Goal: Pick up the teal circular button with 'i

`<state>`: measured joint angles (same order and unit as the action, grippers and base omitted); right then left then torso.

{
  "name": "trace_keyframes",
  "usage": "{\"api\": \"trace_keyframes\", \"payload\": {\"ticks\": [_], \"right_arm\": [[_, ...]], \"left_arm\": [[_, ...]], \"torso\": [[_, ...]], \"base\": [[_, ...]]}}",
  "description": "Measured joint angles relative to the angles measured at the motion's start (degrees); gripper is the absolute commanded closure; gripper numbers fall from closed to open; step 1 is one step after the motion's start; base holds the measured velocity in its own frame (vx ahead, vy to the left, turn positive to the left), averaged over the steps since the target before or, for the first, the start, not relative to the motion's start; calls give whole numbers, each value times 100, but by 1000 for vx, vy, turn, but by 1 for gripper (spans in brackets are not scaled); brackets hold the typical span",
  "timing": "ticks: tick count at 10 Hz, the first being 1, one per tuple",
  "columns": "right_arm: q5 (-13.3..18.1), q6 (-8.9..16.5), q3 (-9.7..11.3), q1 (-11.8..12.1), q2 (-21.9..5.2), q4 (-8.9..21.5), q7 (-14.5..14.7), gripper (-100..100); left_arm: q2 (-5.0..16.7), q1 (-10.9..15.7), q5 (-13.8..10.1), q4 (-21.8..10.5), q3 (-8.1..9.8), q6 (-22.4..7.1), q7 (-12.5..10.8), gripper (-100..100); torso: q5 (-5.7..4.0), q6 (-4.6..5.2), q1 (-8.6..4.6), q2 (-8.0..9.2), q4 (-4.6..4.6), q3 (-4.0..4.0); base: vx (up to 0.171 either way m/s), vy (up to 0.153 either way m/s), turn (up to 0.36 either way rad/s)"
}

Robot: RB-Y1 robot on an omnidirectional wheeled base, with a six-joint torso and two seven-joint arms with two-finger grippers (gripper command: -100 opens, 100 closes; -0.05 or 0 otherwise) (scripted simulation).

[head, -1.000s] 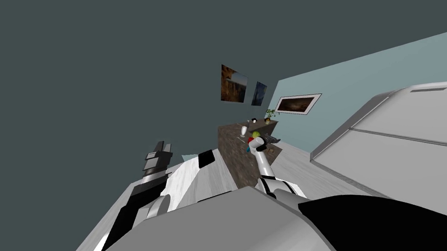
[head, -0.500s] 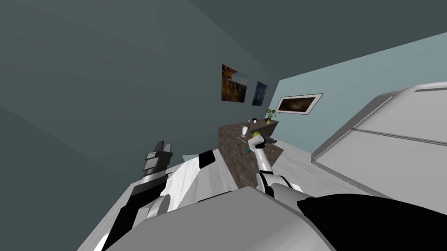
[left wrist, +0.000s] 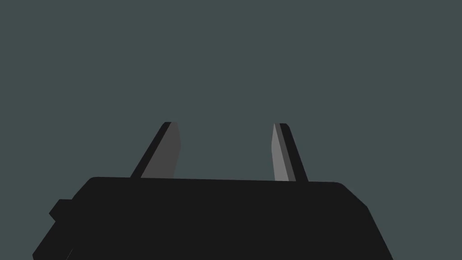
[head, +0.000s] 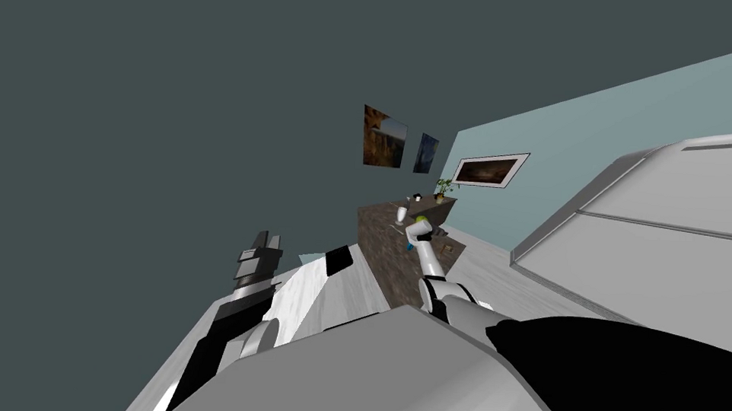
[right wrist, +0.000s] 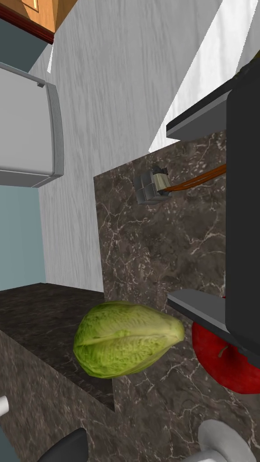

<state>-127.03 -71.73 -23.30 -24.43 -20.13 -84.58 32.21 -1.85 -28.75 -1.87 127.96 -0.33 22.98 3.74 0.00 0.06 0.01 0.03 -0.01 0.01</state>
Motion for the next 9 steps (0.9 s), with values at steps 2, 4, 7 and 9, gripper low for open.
{"api": "trace_keyframes", "payload": {"ticks": [2,4,7,9], "right_arm": [[-325,-132,-40,-145,-44,181,118,-100],[-662,-221,-82,-239,-92,301,217,-100],[-1180,-356,-139,-438,-196,572,363,-100],[-1498,-461,-154,-497,-215,619,455,-100]], "left_arm": [[0,0,0,0,0,0,0,0],[0,0,0,0,0,0,0,0],[0,0,0,0,0,0,0,0],[0,0,0,0,0,0,0,0]], "torso": [[1,0,5,-5,-1,-3],[1,-1,5,-5,-1,-2],[1,0,3,-5,-1,-3],[1,0,2,-2,-1,-1]], "base": [[13,14,-2],[15,17,-10],[13,11,-9],[7,11,-12]]}}
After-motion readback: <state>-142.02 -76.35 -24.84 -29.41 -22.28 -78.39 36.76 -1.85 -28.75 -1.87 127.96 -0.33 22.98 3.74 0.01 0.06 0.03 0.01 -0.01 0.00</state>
